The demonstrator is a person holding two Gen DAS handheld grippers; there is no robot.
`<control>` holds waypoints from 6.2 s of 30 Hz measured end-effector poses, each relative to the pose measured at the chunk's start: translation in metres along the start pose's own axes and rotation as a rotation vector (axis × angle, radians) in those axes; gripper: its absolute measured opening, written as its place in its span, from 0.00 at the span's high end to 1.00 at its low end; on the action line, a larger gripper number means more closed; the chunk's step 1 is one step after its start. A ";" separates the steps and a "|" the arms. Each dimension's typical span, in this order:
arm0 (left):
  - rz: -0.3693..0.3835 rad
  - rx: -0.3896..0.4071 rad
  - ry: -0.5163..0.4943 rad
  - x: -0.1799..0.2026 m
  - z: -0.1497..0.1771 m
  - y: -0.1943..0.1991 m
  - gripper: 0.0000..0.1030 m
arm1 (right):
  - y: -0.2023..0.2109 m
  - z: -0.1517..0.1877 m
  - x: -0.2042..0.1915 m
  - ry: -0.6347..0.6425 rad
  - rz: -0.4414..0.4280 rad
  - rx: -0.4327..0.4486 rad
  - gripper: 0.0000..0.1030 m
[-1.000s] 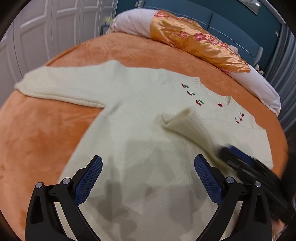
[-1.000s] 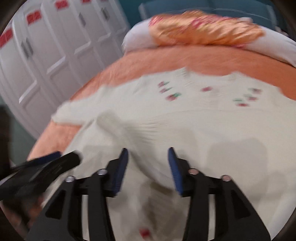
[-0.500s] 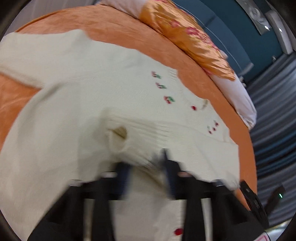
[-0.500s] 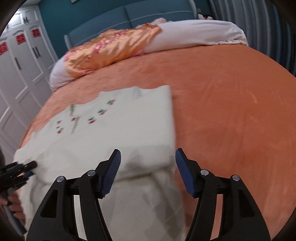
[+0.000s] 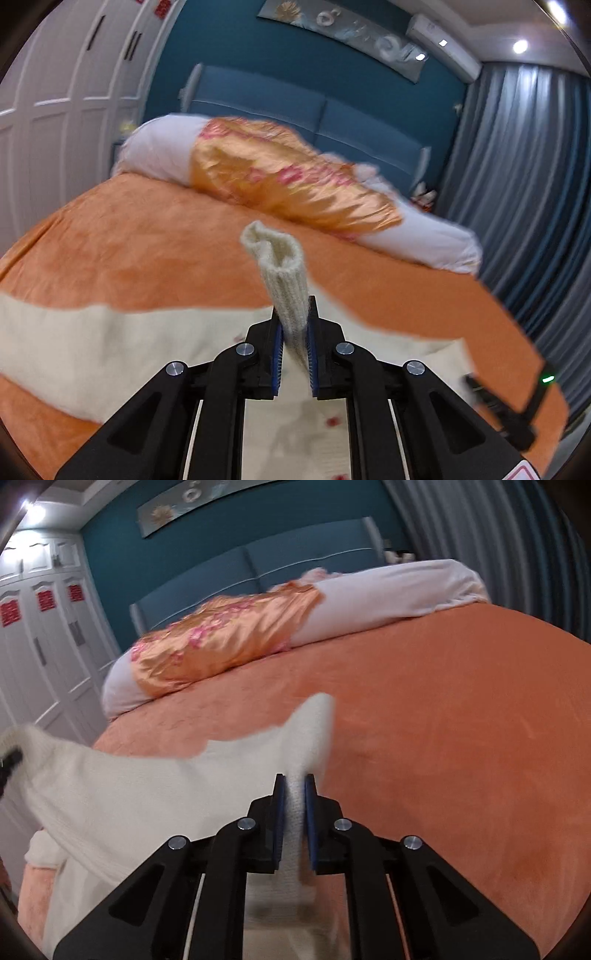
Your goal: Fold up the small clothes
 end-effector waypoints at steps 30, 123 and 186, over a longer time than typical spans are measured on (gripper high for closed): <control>0.010 -0.229 0.151 -0.033 0.122 -0.072 0.73 | 0.007 0.042 0.013 0.032 0.113 -0.207 0.98; -0.078 -0.219 0.618 -0.147 0.123 0.004 0.53 | -0.011 0.073 -0.137 0.121 -0.110 -0.380 0.98; -0.222 -0.292 0.338 -0.124 0.100 -0.012 0.92 | 0.043 -0.003 -0.126 0.020 -0.382 -0.171 0.94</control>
Point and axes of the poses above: each gripper's, at about its wrist camera, not at the fingertips, and y roughly against the way its jaws point, x to its right, z to its underside, the point moved 8 cm from there along -y, roughly the way its jaws point, and after that the axes turned 11 degrees about -y, right-handed, at the moved point
